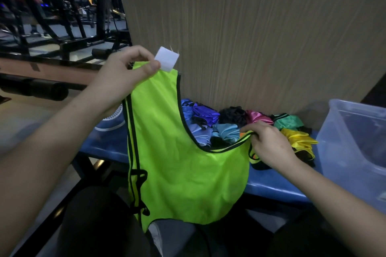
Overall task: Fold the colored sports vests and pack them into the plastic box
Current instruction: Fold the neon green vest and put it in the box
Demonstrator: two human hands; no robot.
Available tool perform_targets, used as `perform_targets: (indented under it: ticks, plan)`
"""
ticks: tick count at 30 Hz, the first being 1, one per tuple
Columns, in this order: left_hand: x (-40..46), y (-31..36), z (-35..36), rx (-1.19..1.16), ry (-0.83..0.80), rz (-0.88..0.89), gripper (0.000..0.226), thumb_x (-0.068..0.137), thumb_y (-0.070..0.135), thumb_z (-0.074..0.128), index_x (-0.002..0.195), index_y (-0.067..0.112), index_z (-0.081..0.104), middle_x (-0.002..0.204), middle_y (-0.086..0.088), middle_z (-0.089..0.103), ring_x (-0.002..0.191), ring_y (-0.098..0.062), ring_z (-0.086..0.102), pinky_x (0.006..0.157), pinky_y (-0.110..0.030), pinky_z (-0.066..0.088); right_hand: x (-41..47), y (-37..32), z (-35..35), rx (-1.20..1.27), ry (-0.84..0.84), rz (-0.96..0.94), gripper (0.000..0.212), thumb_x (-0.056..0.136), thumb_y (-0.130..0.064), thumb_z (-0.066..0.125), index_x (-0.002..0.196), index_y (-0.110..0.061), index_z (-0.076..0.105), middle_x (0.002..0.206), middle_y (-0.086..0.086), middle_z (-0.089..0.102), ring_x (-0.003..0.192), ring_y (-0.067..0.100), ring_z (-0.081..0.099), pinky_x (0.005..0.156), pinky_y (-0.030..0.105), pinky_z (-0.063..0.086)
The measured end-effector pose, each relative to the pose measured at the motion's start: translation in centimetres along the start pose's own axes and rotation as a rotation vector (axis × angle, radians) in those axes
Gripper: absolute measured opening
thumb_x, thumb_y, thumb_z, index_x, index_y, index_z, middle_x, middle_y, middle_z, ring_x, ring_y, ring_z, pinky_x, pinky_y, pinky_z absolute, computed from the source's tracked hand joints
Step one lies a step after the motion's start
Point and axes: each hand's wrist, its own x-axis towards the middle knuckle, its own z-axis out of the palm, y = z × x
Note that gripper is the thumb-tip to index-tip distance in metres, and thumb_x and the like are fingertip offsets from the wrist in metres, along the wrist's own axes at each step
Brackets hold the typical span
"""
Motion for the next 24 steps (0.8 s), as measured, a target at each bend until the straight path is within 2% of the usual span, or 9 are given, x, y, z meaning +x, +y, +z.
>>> perform_targets:
  ticks: [2,4,7,11,13,15,18,21,24]
  plan:
    - [-0.1,-0.3,0.7,0.007,-0.026,-0.006,0.011,0.088,0.031,0.071,0.08,0.031,0.065,0.087,0.025,0.065,0.085,0.008,0.057,0.084,-0.025,0.042,0.2,-0.8,-0.4,0.135,0.032,0.043,0.027,0.087,-0.008,0.057,0.101,-0.029,0.065,0.089,-0.003,0.07,0.065,0.013,0.059,0.061,0.032,0.043]
    - [-0.4,-0.7,1.3,0.012,-0.05,0.0,0.013,0.091,0.027,0.07,0.08,0.031,0.065,0.086,0.023,0.065,0.086,0.005,0.056,0.081,-0.022,0.041,0.3,-1.7,-0.8,0.318,0.021,0.085,0.019,0.084,-0.004,0.062,0.09,-0.022,0.064,0.08,-0.003,0.07,0.056,0.005,0.055,0.057,0.025,0.042]
    - [-0.8,-0.9,2.6,-0.017,-0.088,-0.001,0.009,0.092,0.022,0.069,0.084,0.024,0.065,0.081,0.016,0.062,0.079,0.001,0.053,0.072,-0.015,0.04,0.3,-3.4,-1.5,0.557,-0.036,0.151,0.014,0.085,-0.002,0.064,0.081,-0.014,0.07,0.073,0.004,0.071,0.061,0.009,0.055,0.058,0.025,0.039]
    - [-1.6,-1.4,5.0,-0.078,-0.222,-0.002,0.012,0.095,0.011,0.064,0.085,0.015,0.06,0.08,0.002,0.057,0.074,-0.002,0.049,0.066,-0.012,0.038,0.8,-5.7,-2.5,0.687,-0.124,0.172,0.012,0.084,-0.011,0.065,0.082,-0.004,0.074,0.07,0.012,0.064,0.07,0.015,0.051,0.065,0.03,0.035]
    - [-2.1,-2.0,6.4,-0.06,-0.3,0.004,0.012,0.095,0.016,0.067,0.085,0.015,0.059,0.081,0.004,0.056,0.077,-0.003,0.049,0.07,-0.015,0.038,1.1,-6.8,-2.9,0.766,-0.175,0.189,0.024,0.074,-0.021,0.066,0.085,-0.001,0.073,0.074,0.014,0.061,0.074,0.02,0.049,0.071,0.033,0.033]
    - [-2.7,-2.5,7.7,-0.033,-0.375,0.02,0.011,0.092,0.022,0.066,0.085,0.017,0.06,0.08,0.011,0.056,0.077,0.0,0.05,0.073,-0.016,0.039,1.3,-7.6,-3.3,0.889,-0.237,0.219,0.027,0.07,-0.019,0.066,0.087,0.002,0.073,0.079,0.017,0.064,0.074,0.024,0.054,0.072,0.036,0.038]
    - [-3.6,-2.6,9.3,-0.036,-0.489,0.017,0.011,0.093,0.018,0.069,0.088,0.011,0.063,0.084,0.009,0.062,0.084,0.0,0.057,0.079,-0.019,0.044,1.7,-8.4,-3.7,0.959,-0.24,0.203,0.005,0.082,-0.006,0.068,0.085,-0.004,0.071,0.078,0.011,0.068,0.073,0.021,0.062,0.071,0.034,0.047]
    - [-4.0,-2.3,10.0,-0.054,-0.589,0.006,0.008,0.094,0.012,0.068,0.09,0.007,0.063,0.089,0.0,0.065,0.09,-0.004,0.059,0.083,-0.017,0.045,1.9,-8.9,-3.9,0.99,-0.207,0.204,0.014,0.085,0.002,0.063,0.082,-0.012,0.064,0.071,0.005,0.061,0.066,0.017,0.057,0.063,0.031,0.045]
    - [-4.2,-2.0,10.5,-0.074,-0.622,-0.008,0.011,0.092,0.009,0.069,0.086,0.015,0.062,0.085,0.014,0.065,0.086,0.002,0.059,0.08,-0.012,0.043,1.8,-9.1,-4.2,0.985,-0.219,0.218,0.013,0.084,0.0,0.064,0.082,-0.013,0.061,0.069,0.004,0.058,0.06,0.015,0.055,0.055,0.028,0.043]
